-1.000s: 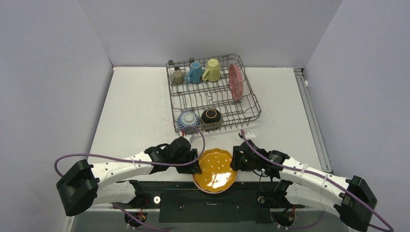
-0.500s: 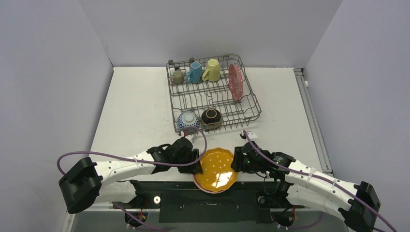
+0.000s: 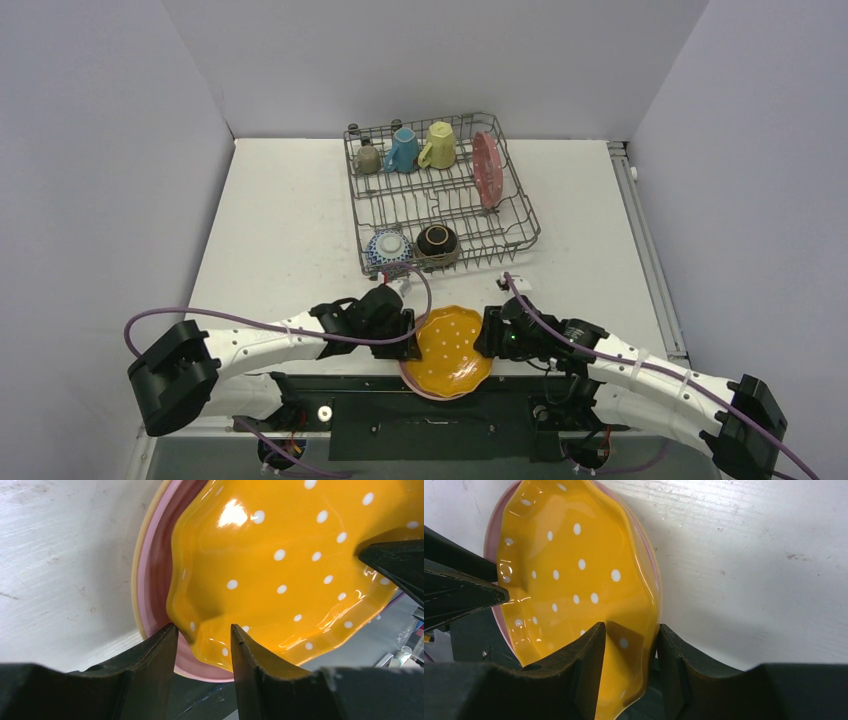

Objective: Load the mixed dishes into the dish rack
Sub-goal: Pick up the plate at the center of the board.

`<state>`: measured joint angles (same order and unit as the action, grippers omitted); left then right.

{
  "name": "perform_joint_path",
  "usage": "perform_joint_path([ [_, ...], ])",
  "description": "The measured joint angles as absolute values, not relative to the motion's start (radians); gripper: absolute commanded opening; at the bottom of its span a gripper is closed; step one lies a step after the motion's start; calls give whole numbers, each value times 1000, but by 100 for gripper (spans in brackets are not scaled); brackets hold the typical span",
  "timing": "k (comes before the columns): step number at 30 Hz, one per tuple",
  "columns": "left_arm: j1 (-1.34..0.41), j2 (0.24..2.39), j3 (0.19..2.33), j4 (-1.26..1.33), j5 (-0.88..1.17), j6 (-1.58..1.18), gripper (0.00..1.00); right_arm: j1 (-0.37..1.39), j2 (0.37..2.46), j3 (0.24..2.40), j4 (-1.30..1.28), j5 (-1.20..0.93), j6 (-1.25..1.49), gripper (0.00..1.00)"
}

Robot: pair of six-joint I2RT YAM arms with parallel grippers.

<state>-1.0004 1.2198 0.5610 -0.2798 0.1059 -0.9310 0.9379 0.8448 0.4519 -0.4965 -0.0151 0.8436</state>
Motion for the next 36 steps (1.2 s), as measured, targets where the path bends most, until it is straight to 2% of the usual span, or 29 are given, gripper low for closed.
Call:
perform_joint_path([
  [16, -1041, 1340, 595, -221, 101, -931, 38, 937, 733, 408, -525, -31, 881, 37],
  [25, -1051, 1384, 635, -249, 91, -929, 22, 937, 696, 408, -567, -17, 884, 36],
  [36, -1060, 1422, 675, -272, 98, -923, 9, 937, 657, 408, -619, 3, 888, 36],
])
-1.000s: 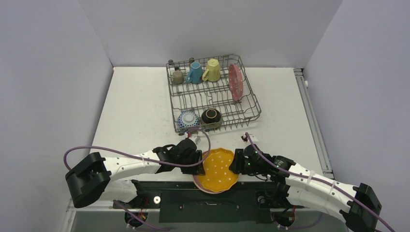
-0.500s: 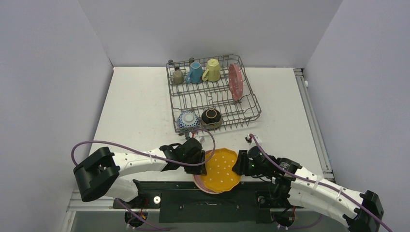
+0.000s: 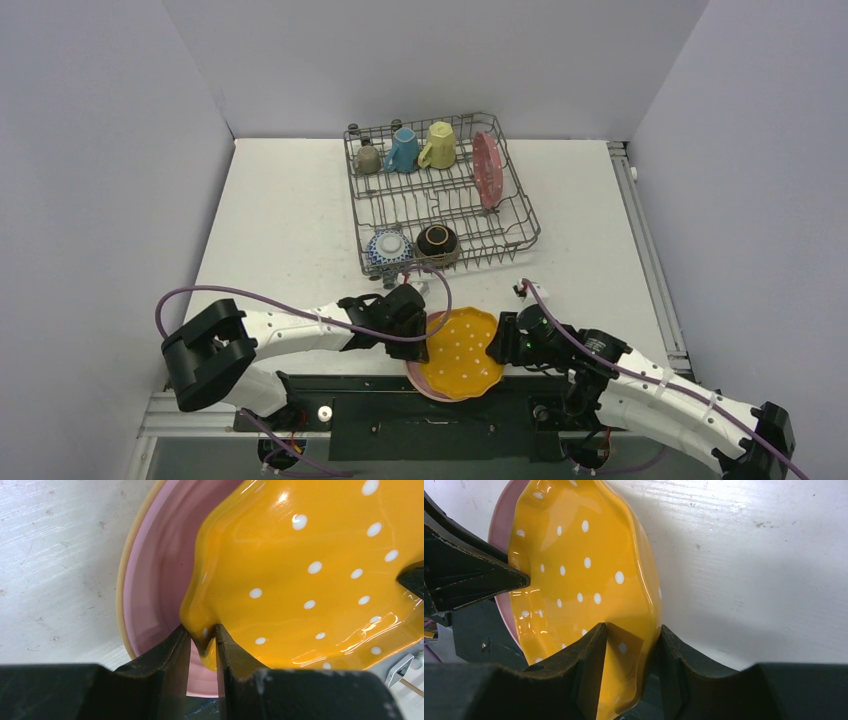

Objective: Load the mixed dishes into the dish rack
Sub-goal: Pick up the plate at the center of the board.

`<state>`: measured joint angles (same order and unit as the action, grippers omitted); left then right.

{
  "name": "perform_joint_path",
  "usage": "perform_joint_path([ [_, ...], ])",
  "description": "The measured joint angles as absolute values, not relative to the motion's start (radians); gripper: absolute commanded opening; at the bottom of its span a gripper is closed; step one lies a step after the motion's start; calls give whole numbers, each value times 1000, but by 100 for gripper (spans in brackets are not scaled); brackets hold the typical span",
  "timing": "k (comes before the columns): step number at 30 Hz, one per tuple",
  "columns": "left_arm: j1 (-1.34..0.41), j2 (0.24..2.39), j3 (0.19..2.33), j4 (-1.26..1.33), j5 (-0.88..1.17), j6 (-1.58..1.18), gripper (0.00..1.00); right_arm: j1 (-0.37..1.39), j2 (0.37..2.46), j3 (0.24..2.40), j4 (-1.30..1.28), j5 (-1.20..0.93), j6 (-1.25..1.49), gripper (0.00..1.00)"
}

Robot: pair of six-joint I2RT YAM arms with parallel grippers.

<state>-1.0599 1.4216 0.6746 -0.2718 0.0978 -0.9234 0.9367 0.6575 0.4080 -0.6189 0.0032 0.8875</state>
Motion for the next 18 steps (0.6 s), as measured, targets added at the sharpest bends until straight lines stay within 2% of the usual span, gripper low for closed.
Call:
perform_joint_path([
  [4, -1061, 1430, 682, -272, 103, -921, 0, 937, 632, 408, -637, 3, 889, 36],
  [18, -1062, 1437, 685, -270, 112, -920, 0, 931, 555, 372, -615, -19, 937, 37],
])
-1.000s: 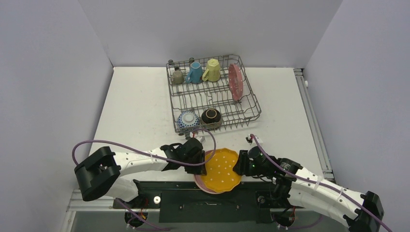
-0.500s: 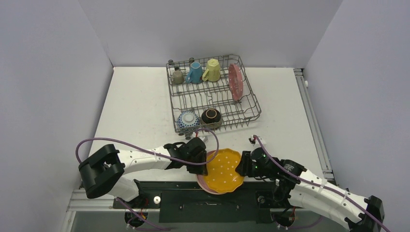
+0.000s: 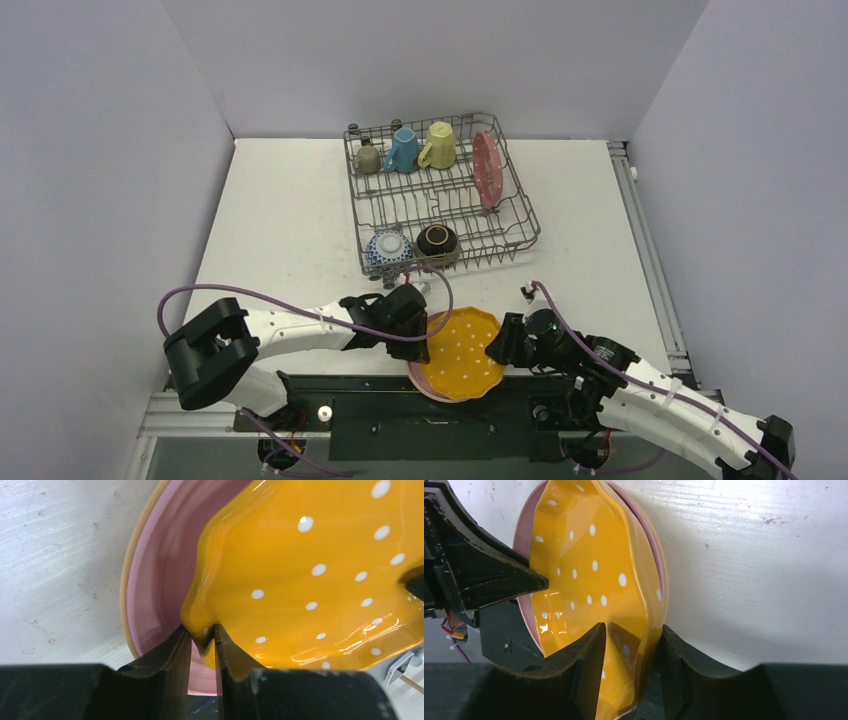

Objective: Load the mixed dishes into the dish rack
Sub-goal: Pick up the plate at the center of the board.

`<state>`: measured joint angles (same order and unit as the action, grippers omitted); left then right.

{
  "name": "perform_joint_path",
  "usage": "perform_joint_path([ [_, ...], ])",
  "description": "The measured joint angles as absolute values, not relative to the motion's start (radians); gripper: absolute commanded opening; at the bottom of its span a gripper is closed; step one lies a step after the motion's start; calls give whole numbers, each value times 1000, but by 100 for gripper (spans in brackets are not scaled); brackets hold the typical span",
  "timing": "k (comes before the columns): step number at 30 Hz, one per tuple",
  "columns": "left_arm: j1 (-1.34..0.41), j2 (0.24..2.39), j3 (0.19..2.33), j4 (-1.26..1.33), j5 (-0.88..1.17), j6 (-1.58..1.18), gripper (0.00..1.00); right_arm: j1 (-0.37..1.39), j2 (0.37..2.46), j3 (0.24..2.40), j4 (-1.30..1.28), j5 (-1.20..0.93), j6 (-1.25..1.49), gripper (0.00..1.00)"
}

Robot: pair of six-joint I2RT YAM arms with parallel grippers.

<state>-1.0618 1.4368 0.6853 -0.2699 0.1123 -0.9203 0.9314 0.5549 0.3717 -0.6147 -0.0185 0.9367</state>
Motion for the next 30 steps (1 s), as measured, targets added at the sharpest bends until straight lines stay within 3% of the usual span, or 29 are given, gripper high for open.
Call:
perform_joint_path([
  [20, -1061, 1431, 678, -273, 112, -922, 0, 921, 571, 310, -499, -10, 981, 29],
  [22, -1061, 1431, 678, -273, 112, -922, 0, 921, 559, 310, -503, -9, 981, 26],
  [28, -1061, 1433, 678, -264, 115, -923, 0, 922, 543, 336, -547, -12, 970, 3],
  [30, -1061, 1435, 678, -258, 117, -924, 1, 923, 542, 347, -561, -13, 963, 0],
])
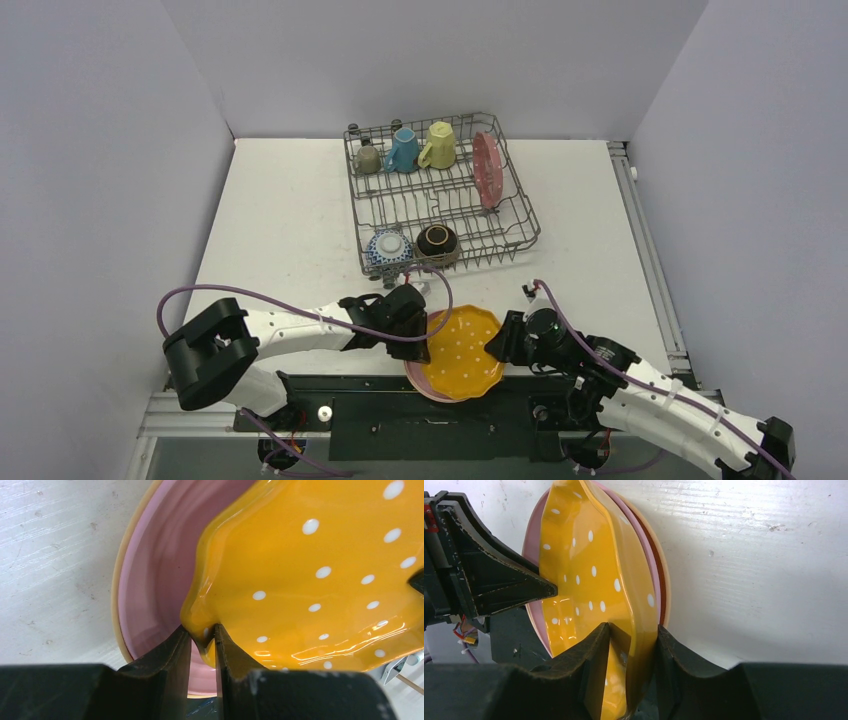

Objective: Load the mixed dishes into the dish rack
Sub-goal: Pick up the plate at the center of the board.

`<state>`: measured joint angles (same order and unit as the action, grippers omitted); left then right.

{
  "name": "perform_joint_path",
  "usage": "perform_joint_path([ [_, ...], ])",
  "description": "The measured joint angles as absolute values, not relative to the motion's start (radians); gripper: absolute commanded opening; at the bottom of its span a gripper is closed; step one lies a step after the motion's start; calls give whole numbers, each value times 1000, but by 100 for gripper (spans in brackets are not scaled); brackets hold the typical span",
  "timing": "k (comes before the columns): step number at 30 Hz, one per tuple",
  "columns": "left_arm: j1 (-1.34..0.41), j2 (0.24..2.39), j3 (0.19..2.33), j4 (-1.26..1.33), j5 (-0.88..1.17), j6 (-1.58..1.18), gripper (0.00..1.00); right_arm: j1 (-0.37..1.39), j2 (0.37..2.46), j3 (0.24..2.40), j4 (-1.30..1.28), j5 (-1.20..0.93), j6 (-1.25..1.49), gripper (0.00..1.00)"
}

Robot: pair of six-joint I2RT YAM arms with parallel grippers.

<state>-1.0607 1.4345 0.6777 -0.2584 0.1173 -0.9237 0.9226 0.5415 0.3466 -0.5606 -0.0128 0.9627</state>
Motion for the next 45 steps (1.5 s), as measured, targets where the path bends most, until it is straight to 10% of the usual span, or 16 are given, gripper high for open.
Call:
perform_joint_path([
  [9, -1061, 1441, 678, -231, 128, -924, 18, 925, 529, 416, -642, -10, 931, 0],
  [26, -1070, 1465, 678, -178, 131, -918, 20, 938, 559, 492, -691, 28, 897, 23],
  [45, -1073, 1470, 678, -171, 133, -913, 18, 938, 568, 429, -555, -38, 939, 28],
])
